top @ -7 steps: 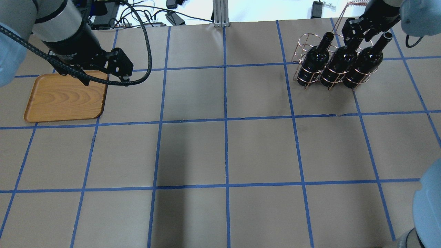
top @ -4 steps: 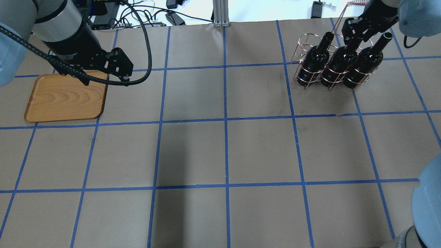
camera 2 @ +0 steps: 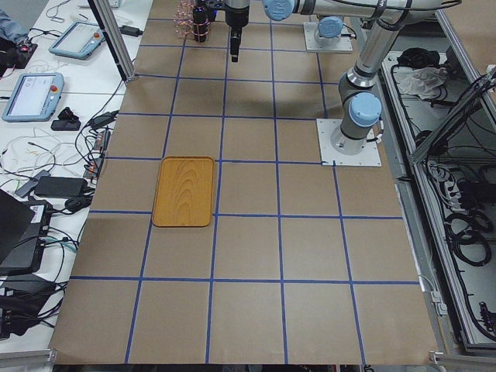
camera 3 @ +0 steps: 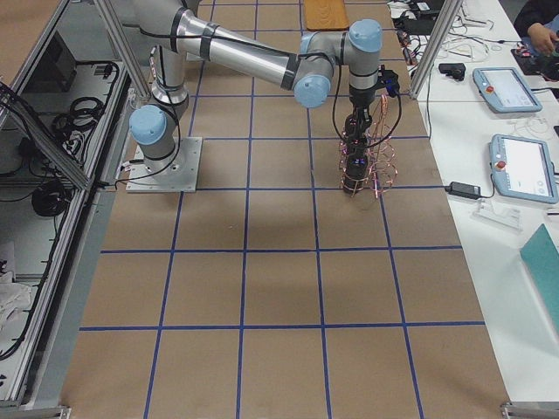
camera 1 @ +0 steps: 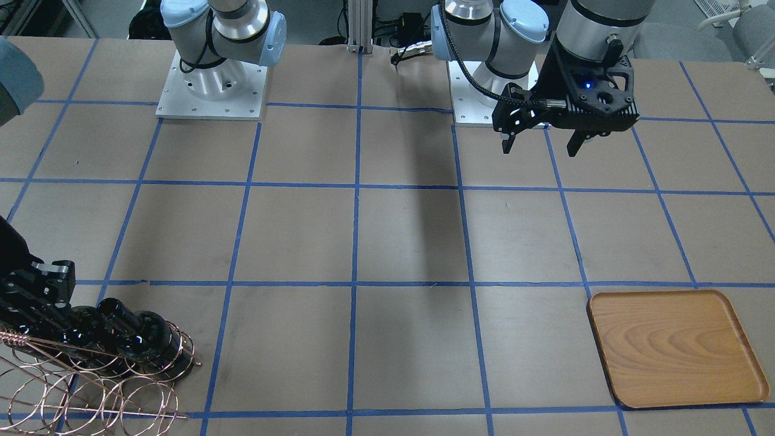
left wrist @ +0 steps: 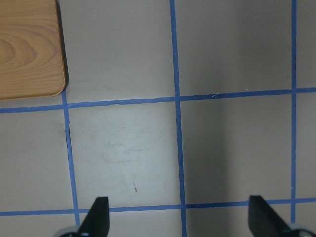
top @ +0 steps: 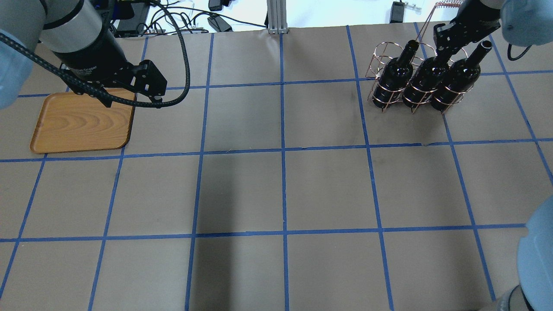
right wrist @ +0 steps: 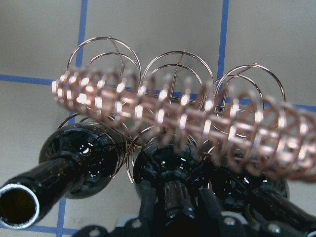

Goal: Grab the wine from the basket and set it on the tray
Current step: 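Close the right gripper on the neck of the nearest dark bottle, then lift the dark bottle out of the rack with the right gripper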

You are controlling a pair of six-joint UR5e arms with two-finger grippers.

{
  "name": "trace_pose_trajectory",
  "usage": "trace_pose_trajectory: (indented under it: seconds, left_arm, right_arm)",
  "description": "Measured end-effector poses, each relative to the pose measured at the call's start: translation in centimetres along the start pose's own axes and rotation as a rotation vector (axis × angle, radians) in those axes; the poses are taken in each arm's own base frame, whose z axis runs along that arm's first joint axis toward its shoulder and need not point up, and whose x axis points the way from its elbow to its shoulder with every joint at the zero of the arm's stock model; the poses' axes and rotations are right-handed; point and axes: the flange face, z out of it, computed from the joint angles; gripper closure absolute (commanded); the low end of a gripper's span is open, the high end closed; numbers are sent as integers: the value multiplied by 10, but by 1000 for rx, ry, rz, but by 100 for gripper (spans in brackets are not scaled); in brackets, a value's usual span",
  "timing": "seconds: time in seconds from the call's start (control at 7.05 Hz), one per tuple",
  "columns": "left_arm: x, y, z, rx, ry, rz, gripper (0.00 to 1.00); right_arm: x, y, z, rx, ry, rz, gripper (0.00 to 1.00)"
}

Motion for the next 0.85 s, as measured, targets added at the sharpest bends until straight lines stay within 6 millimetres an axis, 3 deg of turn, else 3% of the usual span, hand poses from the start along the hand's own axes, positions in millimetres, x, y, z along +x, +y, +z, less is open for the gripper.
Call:
trace_pose_trajectory:
  seconds: [0.28,0.57,0.85]
  left_arm:
    - [0,0,0,1,0,0,0]
    - [0,1,-1,1,-1,0,0]
    - [0,1,-1,2,-1,0,0]
  right_arm:
    - [-2,-4,-15,1,7,-6,100]
    - [-5,-8,-55,-9,6,-10,100]
    - [-12,4,-101,-5,8,-18,100]
